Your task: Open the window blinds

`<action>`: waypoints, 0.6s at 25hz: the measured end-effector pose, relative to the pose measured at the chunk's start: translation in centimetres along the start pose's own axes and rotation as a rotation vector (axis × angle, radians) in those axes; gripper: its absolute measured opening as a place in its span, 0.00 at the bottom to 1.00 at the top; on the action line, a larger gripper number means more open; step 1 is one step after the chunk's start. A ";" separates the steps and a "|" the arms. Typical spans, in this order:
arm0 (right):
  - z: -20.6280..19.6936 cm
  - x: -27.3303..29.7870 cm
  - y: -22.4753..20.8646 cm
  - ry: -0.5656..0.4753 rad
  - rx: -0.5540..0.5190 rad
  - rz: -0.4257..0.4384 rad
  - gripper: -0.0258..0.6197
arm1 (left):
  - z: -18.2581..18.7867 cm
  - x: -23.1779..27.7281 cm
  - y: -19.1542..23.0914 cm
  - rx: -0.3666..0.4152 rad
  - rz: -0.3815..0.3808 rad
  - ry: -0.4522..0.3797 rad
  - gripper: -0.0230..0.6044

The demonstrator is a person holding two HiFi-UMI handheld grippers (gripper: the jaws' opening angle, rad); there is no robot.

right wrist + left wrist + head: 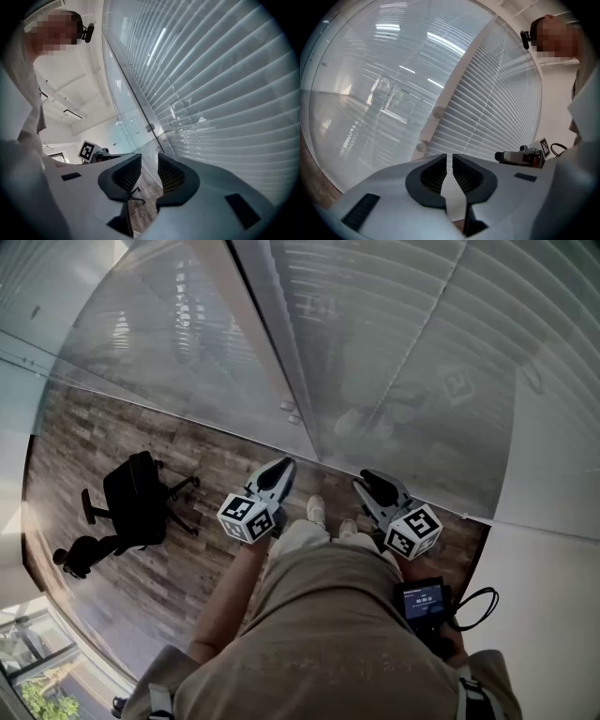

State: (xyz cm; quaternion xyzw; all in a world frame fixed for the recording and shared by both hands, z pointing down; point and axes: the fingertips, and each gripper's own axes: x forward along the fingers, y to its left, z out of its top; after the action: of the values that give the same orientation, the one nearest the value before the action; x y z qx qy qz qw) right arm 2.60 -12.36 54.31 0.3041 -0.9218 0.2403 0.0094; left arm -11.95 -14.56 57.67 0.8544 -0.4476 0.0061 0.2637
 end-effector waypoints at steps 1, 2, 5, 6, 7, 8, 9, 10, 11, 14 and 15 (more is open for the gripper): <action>0.1 0.4 -0.1 0.001 -0.003 0.000 0.20 | 0.2 0.2 0.5 0.001 -0.001 -0.002 0.09; 0.1 0.9 -0.4 0.000 -0.007 -0.002 0.20 | 0.1 0.4 1.1 0.000 -0.003 -0.003 0.09; 0.8 2.1 -1.0 -0.017 -0.015 -0.017 0.20 | -0.2 1.1 2.6 -0.015 -0.017 0.002 0.09; 1.3 2.5 -1.0 -0.025 -0.020 -0.023 0.20 | 0.0 1.3 3.0 -0.020 -0.025 0.005 0.09; 1.8 2.9 -1.0 -0.031 -0.028 -0.029 0.20 | 0.2 1.5 3.3 -0.023 -0.034 0.007 0.09; 2.2 3.4 -0.9 -0.036 -0.036 -0.034 0.20 | 0.4 1.7 3.6 -0.022 -0.044 0.010 0.09; 2.4 3.8 -0.9 -0.041 -0.040 -0.041 0.20 | 0.5 1.9 3.9 -0.019 -0.055 0.013 0.09; 2.5 4.2 -0.9 -0.046 -0.041 -0.049 0.20 | 0.6 2.1 4.2 -0.017 -0.065 0.016 0.10; 2.6 4.5 -0.9 -0.052 -0.040 -0.057 0.20 | 0.8 2.3 4.4 -0.014 -0.075 0.018 0.11; 2.7 4.9 -0.7 -0.066 -0.039 -0.079 0.20 | 1.0 2.6 4.9 -0.013 -0.098 0.023 0.13; 2.3 4.9 -0.6 -0.068 -0.038 -0.087 0.20 | 0.7 2.5 5.1 -0.015 -0.104 0.027 0.14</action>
State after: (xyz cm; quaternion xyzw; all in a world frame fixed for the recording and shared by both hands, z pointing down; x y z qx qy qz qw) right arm -0.78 -16.55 53.33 0.3516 -0.9119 0.2118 -0.0055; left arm -14.50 -19.11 59.95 0.8744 -0.3991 0.0004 0.2761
